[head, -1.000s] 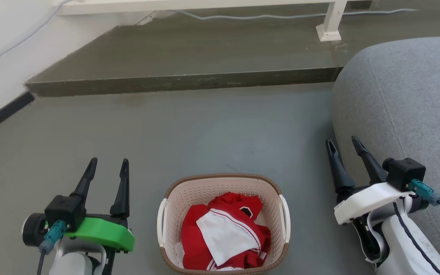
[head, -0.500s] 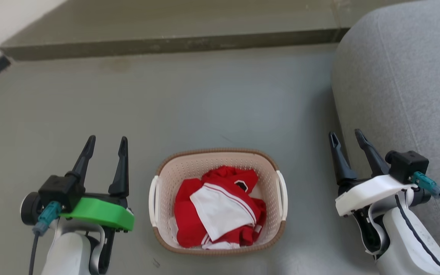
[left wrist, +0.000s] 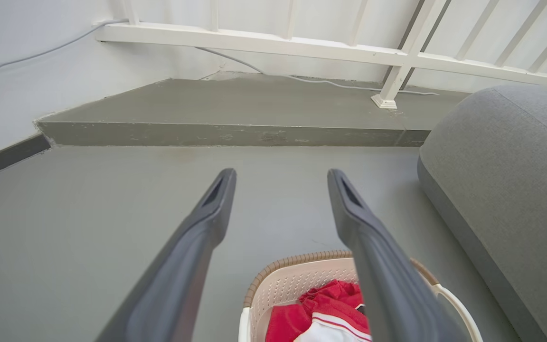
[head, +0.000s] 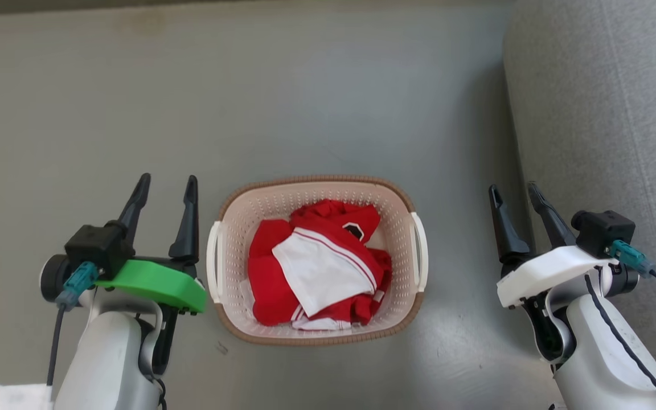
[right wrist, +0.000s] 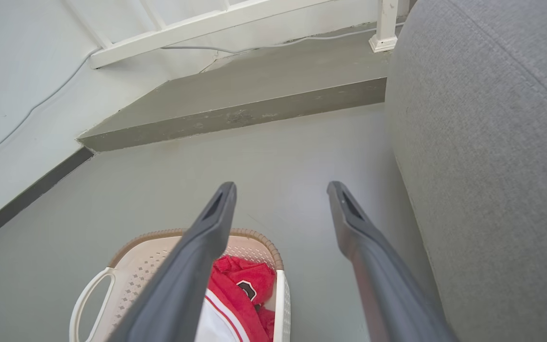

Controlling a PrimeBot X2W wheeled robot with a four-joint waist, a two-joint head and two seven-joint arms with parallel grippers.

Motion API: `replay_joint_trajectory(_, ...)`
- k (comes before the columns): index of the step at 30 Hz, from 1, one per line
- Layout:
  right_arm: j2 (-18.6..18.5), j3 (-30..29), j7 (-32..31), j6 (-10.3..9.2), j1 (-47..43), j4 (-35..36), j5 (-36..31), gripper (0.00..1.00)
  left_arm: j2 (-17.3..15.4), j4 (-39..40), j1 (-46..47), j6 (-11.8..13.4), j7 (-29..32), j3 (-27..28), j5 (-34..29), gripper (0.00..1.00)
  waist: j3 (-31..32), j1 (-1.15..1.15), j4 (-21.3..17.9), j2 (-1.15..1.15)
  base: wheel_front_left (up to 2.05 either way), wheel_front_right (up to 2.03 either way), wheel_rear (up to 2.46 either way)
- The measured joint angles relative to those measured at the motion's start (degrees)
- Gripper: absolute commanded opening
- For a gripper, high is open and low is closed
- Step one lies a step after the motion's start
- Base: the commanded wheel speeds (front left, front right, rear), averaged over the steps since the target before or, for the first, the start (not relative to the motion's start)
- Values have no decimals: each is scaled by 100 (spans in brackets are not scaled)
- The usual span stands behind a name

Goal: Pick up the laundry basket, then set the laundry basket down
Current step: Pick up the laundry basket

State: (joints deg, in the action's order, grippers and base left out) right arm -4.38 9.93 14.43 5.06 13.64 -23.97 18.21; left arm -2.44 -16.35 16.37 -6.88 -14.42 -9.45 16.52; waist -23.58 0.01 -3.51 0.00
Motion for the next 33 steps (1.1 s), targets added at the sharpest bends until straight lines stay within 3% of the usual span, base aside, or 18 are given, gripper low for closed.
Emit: replay_joint_trajectory(33,75,495,-64,151,1488,-1972,257,100,88,-2778,1874,-24,225,-608,660,100,-1878,0,203,0,0,0,0)
